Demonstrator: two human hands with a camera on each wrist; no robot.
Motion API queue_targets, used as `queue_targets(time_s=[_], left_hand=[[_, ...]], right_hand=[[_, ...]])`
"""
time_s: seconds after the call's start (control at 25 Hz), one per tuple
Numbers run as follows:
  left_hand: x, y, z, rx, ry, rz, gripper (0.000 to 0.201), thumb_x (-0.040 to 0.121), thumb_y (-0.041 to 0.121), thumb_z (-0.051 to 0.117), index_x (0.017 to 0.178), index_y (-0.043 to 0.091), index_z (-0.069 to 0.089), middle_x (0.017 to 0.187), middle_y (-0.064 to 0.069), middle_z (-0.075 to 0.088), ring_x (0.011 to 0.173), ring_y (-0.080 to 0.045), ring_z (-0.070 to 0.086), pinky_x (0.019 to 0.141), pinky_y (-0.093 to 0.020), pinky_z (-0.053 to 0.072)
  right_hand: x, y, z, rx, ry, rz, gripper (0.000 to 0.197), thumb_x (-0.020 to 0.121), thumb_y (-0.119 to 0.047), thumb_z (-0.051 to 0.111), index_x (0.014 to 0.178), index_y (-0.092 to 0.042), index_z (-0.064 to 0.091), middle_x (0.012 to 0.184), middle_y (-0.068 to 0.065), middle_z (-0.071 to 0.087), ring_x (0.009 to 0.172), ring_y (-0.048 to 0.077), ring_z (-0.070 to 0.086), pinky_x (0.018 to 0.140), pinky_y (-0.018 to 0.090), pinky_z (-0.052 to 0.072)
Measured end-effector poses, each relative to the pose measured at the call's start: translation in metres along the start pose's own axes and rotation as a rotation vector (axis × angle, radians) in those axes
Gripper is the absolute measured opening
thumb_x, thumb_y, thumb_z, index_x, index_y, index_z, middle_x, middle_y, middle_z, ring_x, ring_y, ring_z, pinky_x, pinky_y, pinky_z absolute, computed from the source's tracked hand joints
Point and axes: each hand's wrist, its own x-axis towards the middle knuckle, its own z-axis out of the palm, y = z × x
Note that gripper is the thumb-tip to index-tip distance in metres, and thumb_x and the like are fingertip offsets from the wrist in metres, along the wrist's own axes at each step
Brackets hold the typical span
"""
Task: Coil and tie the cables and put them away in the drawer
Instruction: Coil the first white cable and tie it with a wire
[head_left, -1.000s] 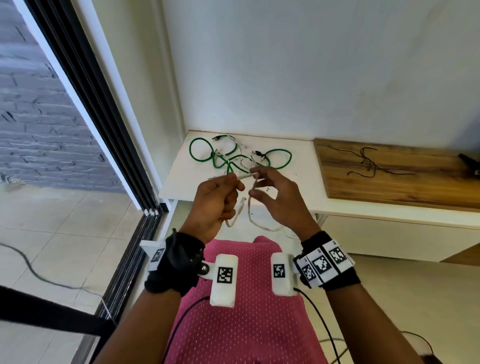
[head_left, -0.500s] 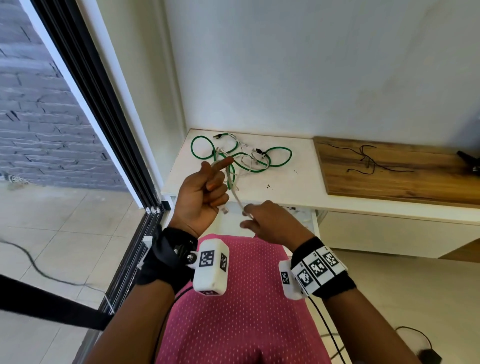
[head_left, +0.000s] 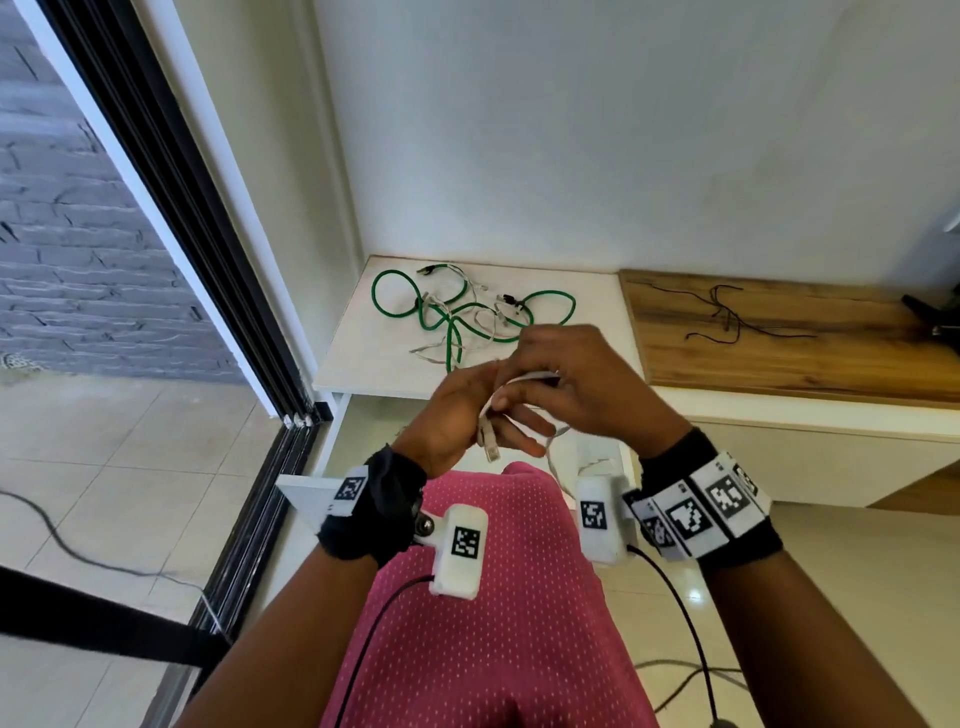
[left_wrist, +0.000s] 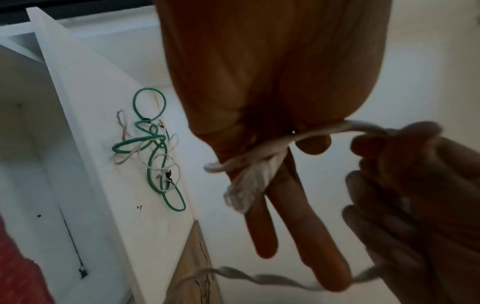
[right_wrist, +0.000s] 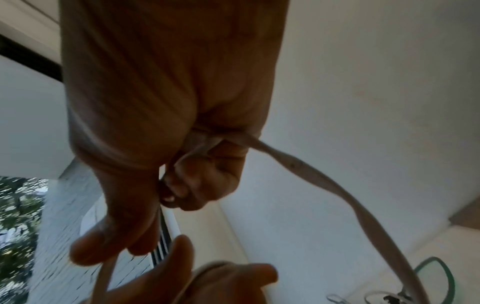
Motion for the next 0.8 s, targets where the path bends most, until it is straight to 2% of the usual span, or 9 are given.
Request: queue_targets(time_s=[0.12,0.2,0.32,0.4,0.48,0.52,0.6,0.68,0.8], left_hand=[[0.007,-0.002,-0.003,-0.246,0.193,-0.02,0.048,0.103,0.037,0.029,0.13,0.0,0.043,0.065,-0.014,0.068,0.044,-0.025,0.06,0.058,-0.037,0.056],[0.012,-0.002,-0.016,-0.413,0.348,0.049,0.048,0.102,0.036,0.033,0.131,-0.001,0.042,0.06,-0.005,0.063,0.034,-0.015,0.044,0.049,-0.027,0.05],[0.012,0.002,-0.028,-0.548,0.393,0.105,0.049,0.098,0.033,0.044,0.131,-0.003,0.046,0.057,0.002,0.054,0.03,-0.008,0.021,0.039,-0.019,0.033],[0.011,0.004,-0.031,-0.47,0.356,0.088,0.053,0.093,0.04,0.052,0.126,-0.001,0.049,0.058,0.001,0.056,0.031,-0.008,0.022,0.036,-0.019,0.027],[0.01,0.004,-0.027,-0.294,0.27,0.06,0.049,0.097,0.04,0.044,0.126,0.003,0.053,0.073,-0.004,0.069,0.039,-0.011,0.043,0.041,-0.02,0.039],[0.008,0.003,-0.021,-0.231,0.211,0.057,0.045,0.099,0.036,0.039,0.126,0.004,0.055,0.084,-0.007,0.073,0.051,-0.015,0.058,0.047,-0.024,0.047],[0.008,-0.002,-0.01,-0.209,0.137,0.068,0.039,0.101,0.025,0.036,0.125,0.0,0.055,0.093,-0.01,0.074,0.073,-0.021,0.069,0.059,-0.029,0.053],[0.008,-0.007,-0.002,-0.265,0.035,0.081,0.037,0.101,0.017,0.032,0.122,-0.005,0.053,0.091,-0.013,0.074,0.076,-0.025,0.071,0.069,-0.03,0.056],[0.007,-0.012,0.005,-0.182,-0.143,0.041,0.046,0.098,0.031,0.029,0.122,-0.001,0.053,0.09,-0.023,0.072,0.067,-0.032,0.071,0.077,-0.036,0.055]], right_hand=[[-0.004,0.005,-0.012,0.11,-0.047,0.084,0.016,0.074,-0.028,0.077,0.084,-0.015,0.077,0.07,-0.005,0.062,0.06,0.004,0.051,0.055,0.017,0.037],[-0.012,0.002,-0.008,0.148,-0.12,0.086,0.018,0.072,-0.031,0.078,0.084,-0.017,0.077,0.068,-0.005,0.062,0.058,0.009,0.052,0.052,0.018,0.037],[-0.023,0.005,0.0,0.182,-0.159,0.154,0.016,0.072,-0.03,0.08,0.084,-0.018,0.078,0.068,-0.006,0.062,0.059,0.01,0.053,0.053,0.019,0.037],[-0.027,0.008,0.001,0.214,-0.155,0.196,0.016,0.072,-0.027,0.081,0.085,-0.018,0.078,0.069,-0.006,0.063,0.06,0.011,0.054,0.054,0.02,0.039],[-0.024,0.006,-0.002,0.22,-0.117,0.17,0.017,0.072,-0.028,0.081,0.085,-0.018,0.078,0.069,-0.006,0.064,0.06,0.011,0.055,0.054,0.02,0.04],[-0.021,0.006,-0.004,0.214,-0.082,0.149,0.017,0.072,-0.029,0.08,0.084,-0.018,0.077,0.069,-0.005,0.064,0.06,0.011,0.054,0.054,0.02,0.04],[-0.015,0.007,-0.006,0.222,-0.009,0.14,0.017,0.072,-0.028,0.079,0.085,-0.016,0.077,0.068,-0.002,0.064,0.061,0.012,0.054,0.056,0.019,0.04],[-0.01,0.012,-0.005,0.265,0.058,0.201,0.013,0.075,-0.02,0.078,0.085,-0.013,0.077,0.071,-0.003,0.064,0.065,0.011,0.057,0.061,0.017,0.042],[-0.006,0.024,-0.003,0.359,0.224,0.365,0.01,0.072,-0.011,0.081,0.08,-0.011,0.075,0.075,-0.002,0.069,0.071,0.01,0.065,0.066,0.022,0.05]])
